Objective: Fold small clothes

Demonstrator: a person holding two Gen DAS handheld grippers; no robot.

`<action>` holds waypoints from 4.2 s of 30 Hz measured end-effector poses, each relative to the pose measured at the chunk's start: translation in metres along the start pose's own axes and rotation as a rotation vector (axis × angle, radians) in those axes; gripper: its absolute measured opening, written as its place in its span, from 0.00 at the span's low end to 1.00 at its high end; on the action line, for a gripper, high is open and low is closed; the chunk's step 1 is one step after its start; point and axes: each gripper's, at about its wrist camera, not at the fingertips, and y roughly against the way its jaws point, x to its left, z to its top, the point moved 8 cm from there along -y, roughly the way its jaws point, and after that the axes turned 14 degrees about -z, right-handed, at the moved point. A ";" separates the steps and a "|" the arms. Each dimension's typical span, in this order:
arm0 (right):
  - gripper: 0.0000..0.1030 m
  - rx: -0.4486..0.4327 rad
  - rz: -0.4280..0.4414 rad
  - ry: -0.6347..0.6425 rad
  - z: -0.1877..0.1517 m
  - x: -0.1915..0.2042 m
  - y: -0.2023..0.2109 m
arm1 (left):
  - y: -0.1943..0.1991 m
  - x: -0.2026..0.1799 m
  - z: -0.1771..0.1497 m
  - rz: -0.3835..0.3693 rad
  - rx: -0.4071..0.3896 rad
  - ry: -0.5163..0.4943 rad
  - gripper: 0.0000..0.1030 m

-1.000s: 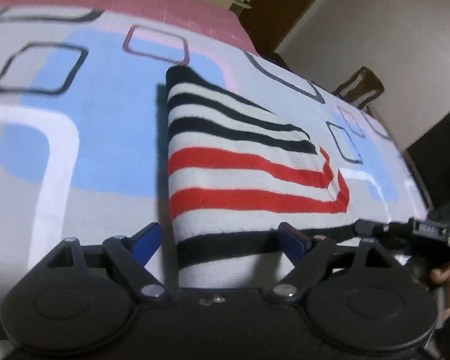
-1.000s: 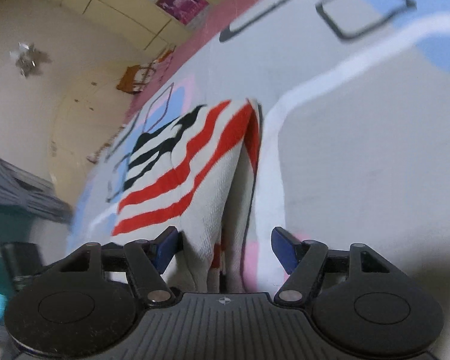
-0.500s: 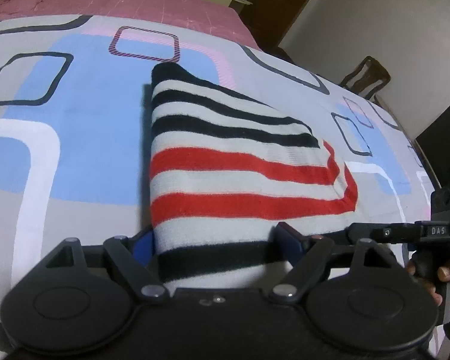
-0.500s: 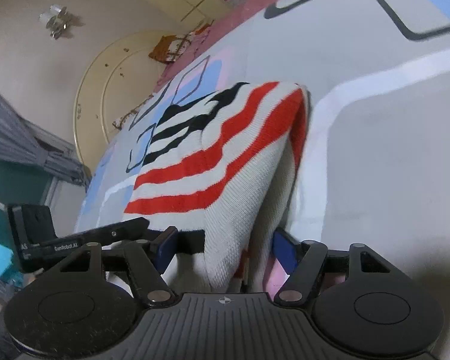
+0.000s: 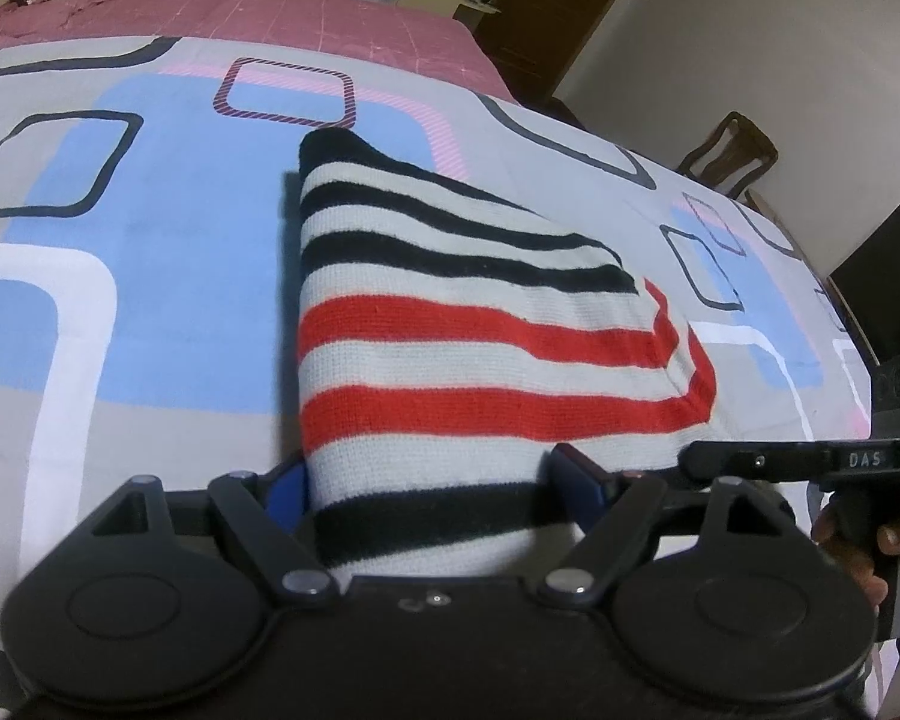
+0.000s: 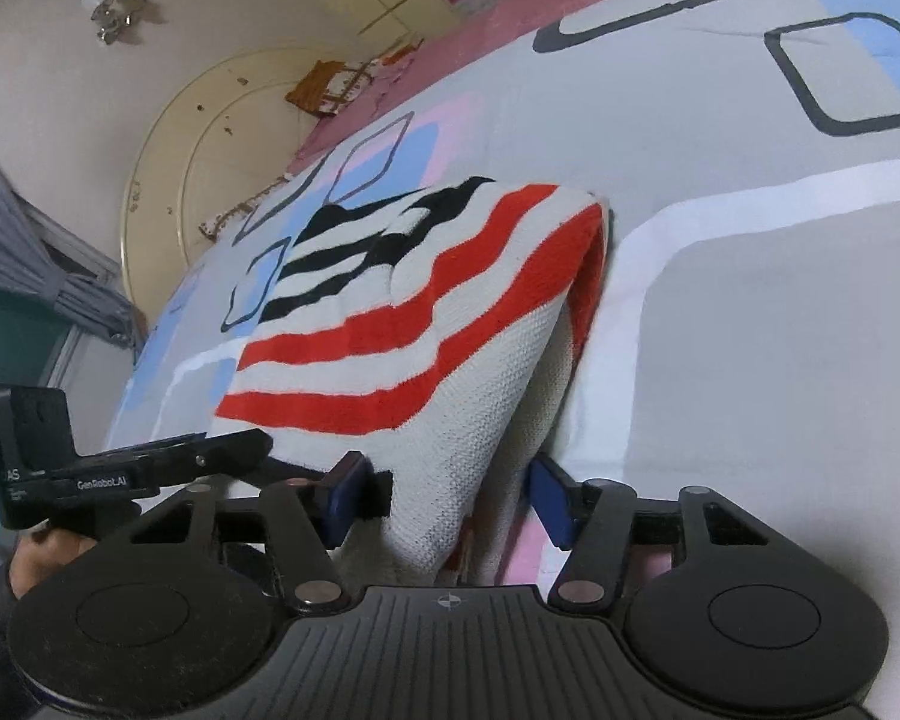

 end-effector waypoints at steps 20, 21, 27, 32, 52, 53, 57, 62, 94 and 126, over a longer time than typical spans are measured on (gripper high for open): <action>0.32 -0.167 -0.260 0.274 -0.003 0.065 0.011 | 0.022 -0.051 0.011 0.106 0.013 -0.278 0.43; 0.32 -0.175 -0.267 0.282 -0.003 0.071 0.013 | 0.029 -0.051 0.012 0.104 0.005 -0.289 0.43; 0.32 -0.211 -0.274 0.330 -0.007 0.124 0.015 | 0.074 -0.034 0.016 0.096 -0.034 -0.308 0.43; 0.32 -0.215 -0.251 0.380 -0.022 0.194 -0.011 | 0.126 0.013 0.011 0.129 -0.047 -0.290 0.43; 0.50 -0.110 -0.271 0.201 -0.058 0.268 -0.139 | 0.191 0.164 -0.017 0.074 -0.089 -0.159 0.73; 0.54 -0.133 -0.295 0.190 -0.054 0.265 -0.130 | 0.203 0.168 -0.018 0.066 -0.102 -0.154 0.71; 0.31 -0.289 -0.357 0.316 -0.042 0.279 -0.087 | 0.230 0.166 -0.002 0.027 -0.197 -0.186 0.47; 0.14 -0.252 -0.400 0.456 -0.019 0.306 -0.132 | 0.192 0.151 0.024 0.022 -0.122 -0.295 0.34; 0.13 -0.249 -0.365 0.555 -0.118 0.289 -0.083 | 0.236 0.105 -0.092 0.194 -0.083 -0.309 0.21; 1.00 -0.319 -0.434 0.469 -0.185 0.266 -0.018 | 0.274 0.035 -0.133 0.389 -0.308 -0.219 1.00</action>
